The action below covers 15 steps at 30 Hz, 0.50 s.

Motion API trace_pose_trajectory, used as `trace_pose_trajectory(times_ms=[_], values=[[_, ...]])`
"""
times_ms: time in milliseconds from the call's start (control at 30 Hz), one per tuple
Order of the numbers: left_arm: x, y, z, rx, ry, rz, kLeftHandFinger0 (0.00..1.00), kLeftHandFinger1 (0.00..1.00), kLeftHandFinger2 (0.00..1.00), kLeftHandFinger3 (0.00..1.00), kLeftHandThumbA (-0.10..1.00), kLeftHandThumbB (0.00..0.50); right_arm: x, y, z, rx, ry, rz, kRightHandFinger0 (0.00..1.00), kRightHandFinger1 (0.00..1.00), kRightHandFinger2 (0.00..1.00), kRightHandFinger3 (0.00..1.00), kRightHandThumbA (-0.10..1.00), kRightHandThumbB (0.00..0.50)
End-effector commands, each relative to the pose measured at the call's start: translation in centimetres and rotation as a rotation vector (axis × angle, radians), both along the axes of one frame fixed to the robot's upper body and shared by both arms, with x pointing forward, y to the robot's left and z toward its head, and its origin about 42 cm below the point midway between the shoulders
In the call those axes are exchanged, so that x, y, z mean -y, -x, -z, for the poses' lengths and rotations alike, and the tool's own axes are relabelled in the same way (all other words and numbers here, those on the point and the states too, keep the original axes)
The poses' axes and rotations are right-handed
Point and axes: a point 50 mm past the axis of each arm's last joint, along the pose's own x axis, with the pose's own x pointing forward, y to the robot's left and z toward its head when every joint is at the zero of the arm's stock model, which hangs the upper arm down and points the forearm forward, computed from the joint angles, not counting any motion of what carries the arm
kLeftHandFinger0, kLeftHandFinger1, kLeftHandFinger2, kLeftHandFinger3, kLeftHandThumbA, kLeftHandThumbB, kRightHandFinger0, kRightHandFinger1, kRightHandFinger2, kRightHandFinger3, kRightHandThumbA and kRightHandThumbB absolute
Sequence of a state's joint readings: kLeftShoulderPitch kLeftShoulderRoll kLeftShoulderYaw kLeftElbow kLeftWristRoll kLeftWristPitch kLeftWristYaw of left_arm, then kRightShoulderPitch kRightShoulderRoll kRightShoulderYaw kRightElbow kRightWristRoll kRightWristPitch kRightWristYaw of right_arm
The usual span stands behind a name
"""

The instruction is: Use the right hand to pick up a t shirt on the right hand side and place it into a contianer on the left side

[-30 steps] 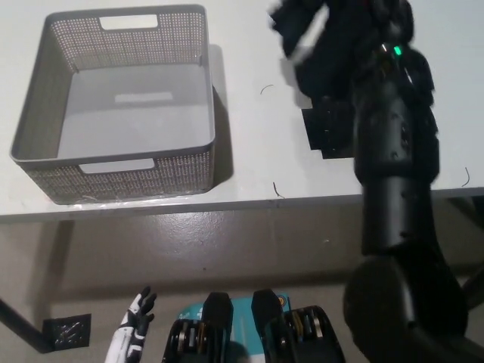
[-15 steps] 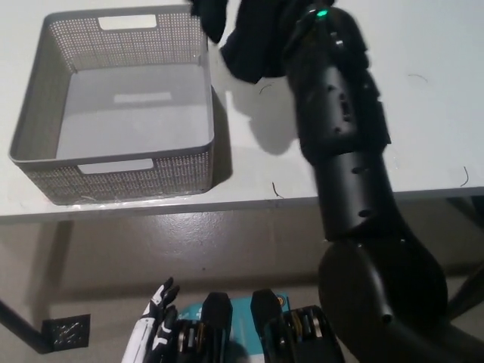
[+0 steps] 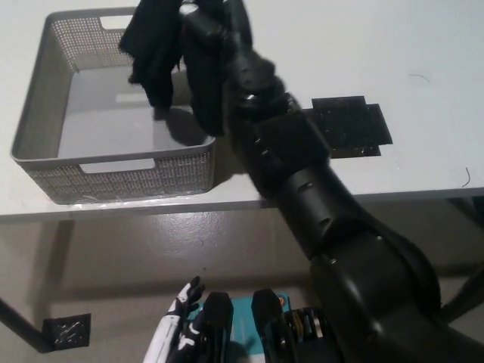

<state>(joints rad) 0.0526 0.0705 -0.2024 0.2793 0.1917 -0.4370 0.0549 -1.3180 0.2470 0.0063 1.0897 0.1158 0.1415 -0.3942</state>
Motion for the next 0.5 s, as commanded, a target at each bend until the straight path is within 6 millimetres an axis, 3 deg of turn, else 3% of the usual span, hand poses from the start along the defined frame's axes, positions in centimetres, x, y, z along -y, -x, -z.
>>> trace_pose_trajectory(times_ms=[0, 33, 67, 100, 133, 233, 300, 467], values=[[1.1, -0.3, -0.6, 0.034, -0.011, 0.055, 1.0, 0.99, 0.98, 1.0, 0.95, 0.312, -3.3, 1.1, -5.0, 0.251, 0.084, -0.048, 0.0, 0.21, 0.69, 0.52, -0.1, 0.16], [1.4, -0.4, -0.6, 0.037, -0.014, 0.054, 1.0, 1.0, 0.97, 1.0, 0.95, 0.307, -3.9, 1.0, -4.5, 0.303, 0.343, -0.163, 0.67, 0.99, 1.0, 1.0, 0.09, 0.373], [1.5, -0.4, -0.6, 0.037, -0.014, 0.054, 1.0, 1.0, 0.97, 1.0, 0.96, 0.307, -4.0, 0.9, -4.3, 0.304, 0.406, -0.196, 0.84, 1.0, 1.0, 1.0, 0.09, 0.329], [1.2, -0.3, -0.8, 0.034, -0.027, 0.059, 1.0, 1.0, 0.98, 1.0, 0.97, 0.296, -4.7, 1.1, -4.1, 0.222, 0.446, -0.36, 1.0, 1.0, 1.0, 1.0, 0.39, 0.479], [1.2, -0.6, -1.1, 0.045, -0.034, 0.068, 1.0, 1.0, 0.98, 1.0, 0.98, 0.292, -5.2, 1.6, -3.9, 0.248, 0.427, -0.399, 1.0, 1.0, 1.0, 1.0, 0.47, 0.499], [1.3, -1.1, -1.3, 0.053, -0.035, 0.068, 1.0, 1.0, 0.98, 1.0, 0.98, 0.297, -5.5, 1.7, -4.0, 0.269, 0.452, -0.413, 1.0, 1.0, 1.0, 1.0, 0.55, 0.5], [1.1, -0.9, -1.2, 0.042, -0.036, 0.062, 1.0, 1.0, 0.99, 1.0, 0.99, 0.306, -5.9, 1.8, -4.2, 0.284, 0.552, -0.433, 1.0, 1.0, 1.0, 1.0, 0.64, 0.5], [0.7, -0.8, -0.9, 0.037, -0.035, 0.051, 1.0, 1.0, 0.98, 1.0, 0.99, 0.285, -5.6, 1.5, -4.7, 0.253, 0.624, -0.471, 1.0, 1.0, 1.0, 1.0, 0.65, 0.5]])
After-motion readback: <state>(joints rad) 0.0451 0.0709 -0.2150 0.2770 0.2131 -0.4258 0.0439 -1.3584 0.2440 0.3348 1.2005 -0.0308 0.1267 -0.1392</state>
